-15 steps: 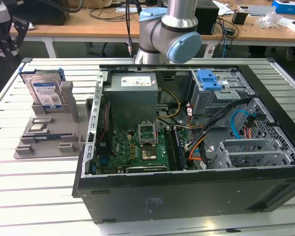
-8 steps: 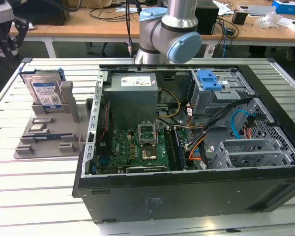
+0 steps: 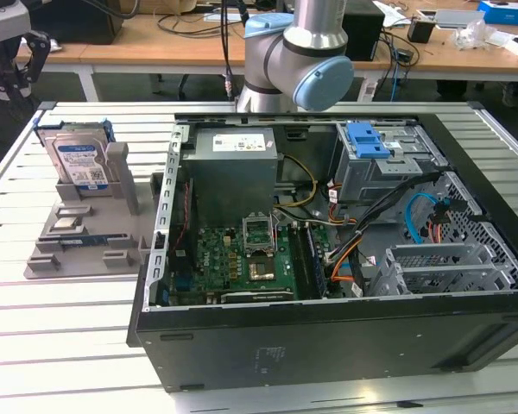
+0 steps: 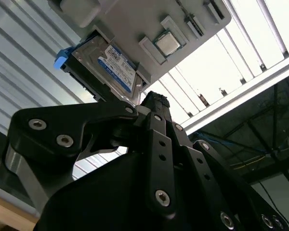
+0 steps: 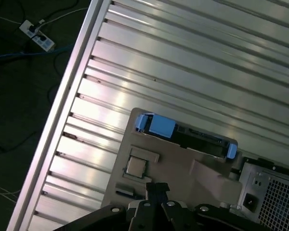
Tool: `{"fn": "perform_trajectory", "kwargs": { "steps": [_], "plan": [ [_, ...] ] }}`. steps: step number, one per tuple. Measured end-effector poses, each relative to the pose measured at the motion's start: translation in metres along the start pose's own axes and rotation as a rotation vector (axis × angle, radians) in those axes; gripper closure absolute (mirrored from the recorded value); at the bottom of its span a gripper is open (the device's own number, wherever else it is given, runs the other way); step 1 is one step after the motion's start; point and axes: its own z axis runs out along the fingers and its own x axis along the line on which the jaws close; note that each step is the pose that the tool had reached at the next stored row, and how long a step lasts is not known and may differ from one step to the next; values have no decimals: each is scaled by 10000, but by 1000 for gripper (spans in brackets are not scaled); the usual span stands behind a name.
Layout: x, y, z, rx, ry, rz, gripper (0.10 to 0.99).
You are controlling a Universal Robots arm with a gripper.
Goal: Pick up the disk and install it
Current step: 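Pick up the disk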
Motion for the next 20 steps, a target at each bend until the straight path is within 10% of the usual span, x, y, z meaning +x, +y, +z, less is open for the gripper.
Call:
{"fn": "perform_trajectory", "kwargs": {
  "steps": [20],
  "plan": [
    [0,0,0,-52,100,-2215,980]
  ]
}}
